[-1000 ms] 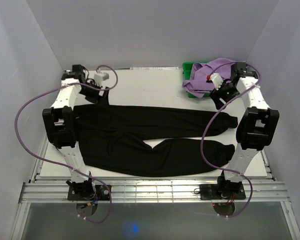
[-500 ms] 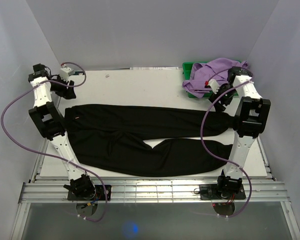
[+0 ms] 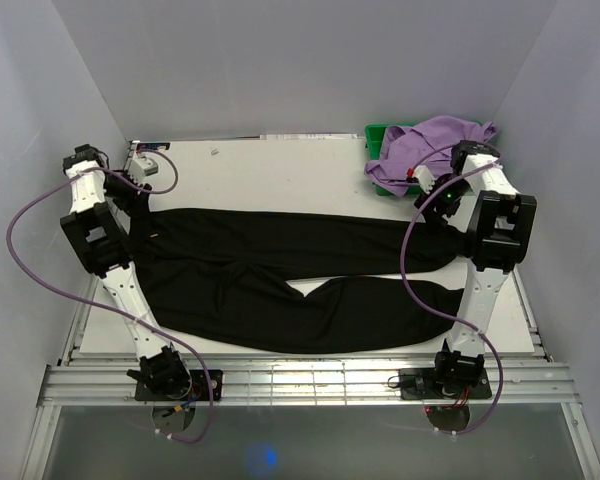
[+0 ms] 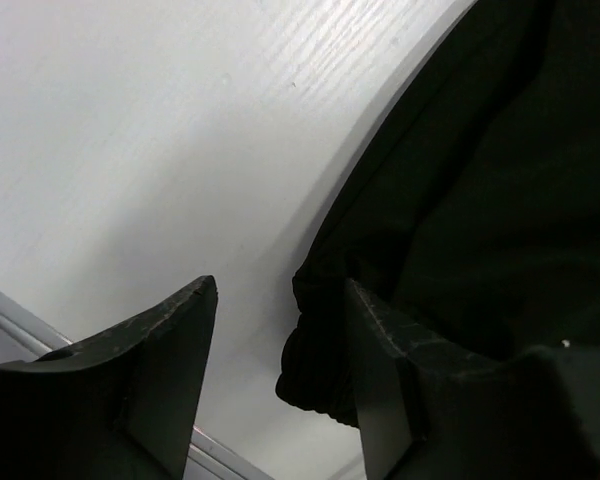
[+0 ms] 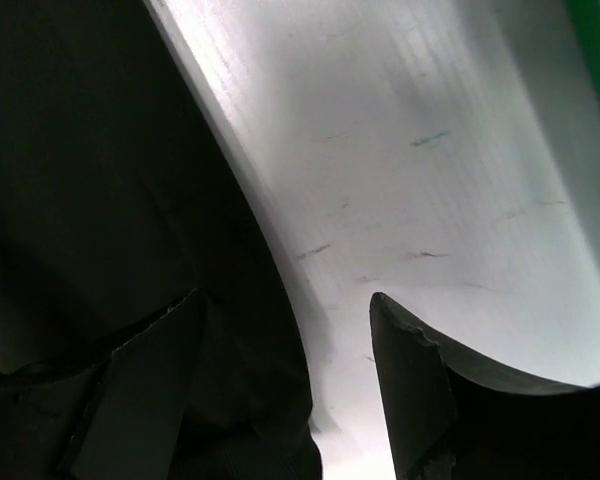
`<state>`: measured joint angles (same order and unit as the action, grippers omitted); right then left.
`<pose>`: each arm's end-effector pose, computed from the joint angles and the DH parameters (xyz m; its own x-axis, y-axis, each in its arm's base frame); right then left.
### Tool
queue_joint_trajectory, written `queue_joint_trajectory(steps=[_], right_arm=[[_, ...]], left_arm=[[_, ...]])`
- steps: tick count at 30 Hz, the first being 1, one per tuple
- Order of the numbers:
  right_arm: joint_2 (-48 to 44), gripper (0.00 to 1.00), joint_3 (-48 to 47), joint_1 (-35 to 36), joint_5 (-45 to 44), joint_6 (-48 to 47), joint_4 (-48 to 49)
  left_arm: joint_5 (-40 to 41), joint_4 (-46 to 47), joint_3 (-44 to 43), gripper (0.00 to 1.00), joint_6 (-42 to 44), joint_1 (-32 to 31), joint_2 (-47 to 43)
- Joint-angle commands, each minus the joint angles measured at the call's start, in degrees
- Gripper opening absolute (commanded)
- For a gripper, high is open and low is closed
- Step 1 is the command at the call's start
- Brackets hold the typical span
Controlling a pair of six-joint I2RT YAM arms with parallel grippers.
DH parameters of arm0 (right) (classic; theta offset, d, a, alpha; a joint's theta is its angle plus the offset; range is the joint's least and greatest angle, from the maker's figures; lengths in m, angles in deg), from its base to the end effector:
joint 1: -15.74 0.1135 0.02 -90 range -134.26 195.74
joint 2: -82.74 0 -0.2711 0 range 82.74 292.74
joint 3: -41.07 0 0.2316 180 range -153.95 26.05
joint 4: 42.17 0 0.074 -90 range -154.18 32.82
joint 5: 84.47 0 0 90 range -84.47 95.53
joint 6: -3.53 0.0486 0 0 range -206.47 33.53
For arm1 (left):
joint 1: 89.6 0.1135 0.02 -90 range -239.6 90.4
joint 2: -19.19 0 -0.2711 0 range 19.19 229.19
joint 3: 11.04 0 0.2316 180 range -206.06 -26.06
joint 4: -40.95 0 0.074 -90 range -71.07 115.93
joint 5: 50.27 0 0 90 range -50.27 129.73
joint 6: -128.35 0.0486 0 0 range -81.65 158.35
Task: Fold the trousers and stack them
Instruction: Flatten the trousers out
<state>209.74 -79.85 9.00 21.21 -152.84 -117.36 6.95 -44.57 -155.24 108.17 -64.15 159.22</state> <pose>0.4303 -0.0376 0.1861 -0.4596 -0.8339 -0.3056 -0.8703 0.4915 -0.0320 0.4411 0.1808 0.1909 -0.5781 0.5989 -0.5543 0.7386 0.6727 -0.0435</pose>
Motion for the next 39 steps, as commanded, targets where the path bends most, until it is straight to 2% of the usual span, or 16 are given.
queue_joint_trajectory(steps=[1, 10, 11, 13, 15, 17, 21, 22, 23, 26, 30, 32, 33, 34, 37, 39], right_arm=[[0.7, 0.72, 1.14, 0.41, 0.67, -6.93, -1.61], [2.2, 0.6, 1.58, 1.91, 0.4, -5.7, -0.02], [2.46, 0.52, 1.58, 2.26, 0.31, -5.7, -0.2], [2.46, 0.4, 1.41, 2.44, -0.12, -5.88, -0.55], [2.38, 0.26, 0.88, 2.44, -0.48, -5.88, -0.64], [2.11, 0.08, -0.78, 2.44, -0.83, -5.7, -1.25], [0.36, 0.08, -1.5, 2.44, -2.58, -5.44, -1.08], [0.09, 0.12, -1.15, 2.44, -3.54, -5.18, -0.82], [0.0, 0.33, -0.97, 2.87, -4.95, -5.0, -0.81], [-0.78, 0.6, -3.33, 2.53, -8.03, -2.02, -3.27], [-6.49, 0.59, -8.08, 0.94, -1.82, -1.66, -11.59], [-11.49, 0.56, -4.68, 1.12, 0.04, -1.66, -14.78], [-14.03, 0.54, -1.27, 1.47, 0.31, -2.18, -14.87], [-16.32, 0.53, 6.69, 1.82, 0.23, -3.23, -14.7], [-23.01, 0.52, 17.2, 3.05, -0.48, -4.56, -14.0], [-25.57, 0.47, 24.94, 3.31, -0.48, -5.0, -12.77]], left_arm=[[1.48, -0.43, -1.06, 0.63, 3.66, 0.12, 2.0], [3.42, -0.08, 0.51, 0.44, 5.41, -0.14, 3.67], [3.59, -0.08, 1.04, 0.41, 5.5, -0.14, 3.59], [3.68, -0.08, 1.13, 0.27, 5.41, -0.31, 3.67], [4.03, 0.45, 0.95, 0.0, 4.11, -0.49, 3.67], [2.64, 0.89, -0.01, 0.0, 2.61, -0.32, 3.59], [0.96, 3.61, 1.73, 0.0, -0.03, -0.23, 1.57], [0.78, 4.75, 2.44, 0.0, -0.21, -0.23, 1.13], [0.61, 4.93, 3.06, 0.0, 0.31, -0.23, 0.52], [1.04, 5.02, 4.73, 0.0, 0.05, -0.32, -0.1], [1.05, 5.11, 7.1, 0.0, -0.04, -0.32, -1.42], [0.87, 5.11, 7.72, 0.0, -0.21, -0.32, -1.86], [0.78, 5.2, 7.81, 0.0, -0.47, -0.32, -1.95], [0.78, 5.2, 7.72, 0.0, -0.82, -0.4, -1.95], [0.61, 5.2, 8.33, 0.0, -1.53, -0.4, -2.47], [0.61, 5.28, 9.83, 0.0, -1.53, -0.4, -2.91]])
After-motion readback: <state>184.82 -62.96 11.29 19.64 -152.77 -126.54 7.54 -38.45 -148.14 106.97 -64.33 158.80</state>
